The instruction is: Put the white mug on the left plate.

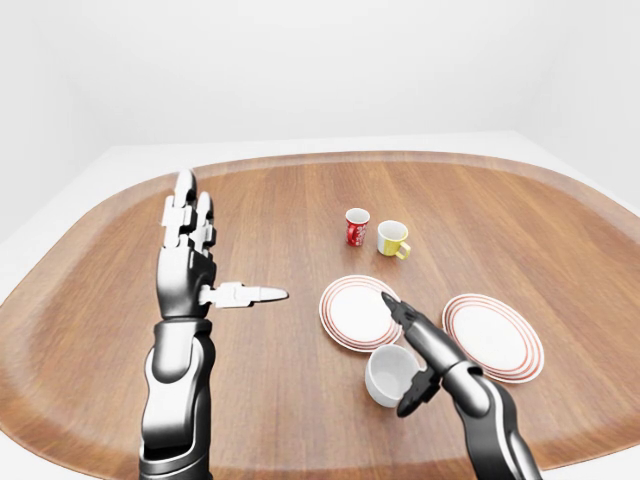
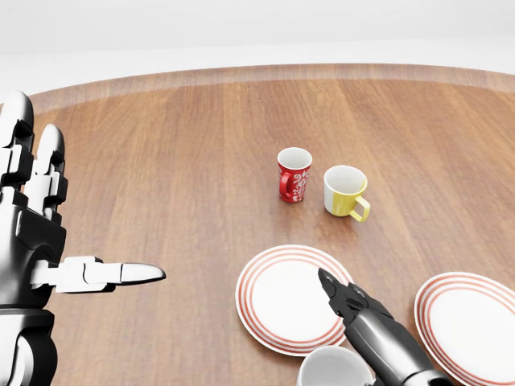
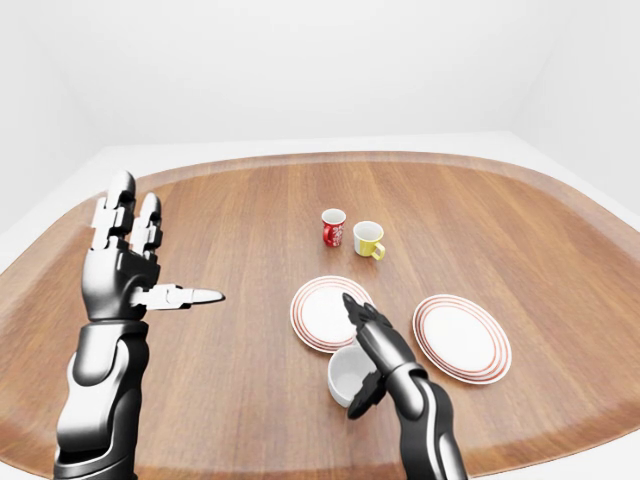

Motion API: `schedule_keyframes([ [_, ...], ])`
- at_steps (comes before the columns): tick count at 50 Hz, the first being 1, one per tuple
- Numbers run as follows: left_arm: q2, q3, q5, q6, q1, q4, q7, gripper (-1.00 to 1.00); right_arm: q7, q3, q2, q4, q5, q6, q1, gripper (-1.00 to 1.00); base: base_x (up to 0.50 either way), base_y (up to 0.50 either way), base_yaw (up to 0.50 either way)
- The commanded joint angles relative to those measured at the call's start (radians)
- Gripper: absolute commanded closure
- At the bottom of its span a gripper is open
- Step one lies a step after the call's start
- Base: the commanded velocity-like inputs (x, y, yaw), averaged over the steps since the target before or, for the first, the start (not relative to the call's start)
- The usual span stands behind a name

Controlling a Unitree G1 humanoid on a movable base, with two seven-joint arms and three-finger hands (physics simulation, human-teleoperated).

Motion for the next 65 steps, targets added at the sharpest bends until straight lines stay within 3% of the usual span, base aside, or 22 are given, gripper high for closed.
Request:
schedule_keyframes([
  [1,0.000,-0.001,0.000,0.000,0.001,-0.002,0.001,-0.99,-0.002,0.004,-0.002,0.021,-0.011,0.000,-0.011,-1.00,0.00,0.00,0.00],
  [65,-0.001,0.001,-0.008,0.000,0.002,0.003,0.002,-1.00,0.032,0.020,-0.021,0.162,-0.068,-0.023,-0.070,-1.00,0.00,0.00,0.00],
])
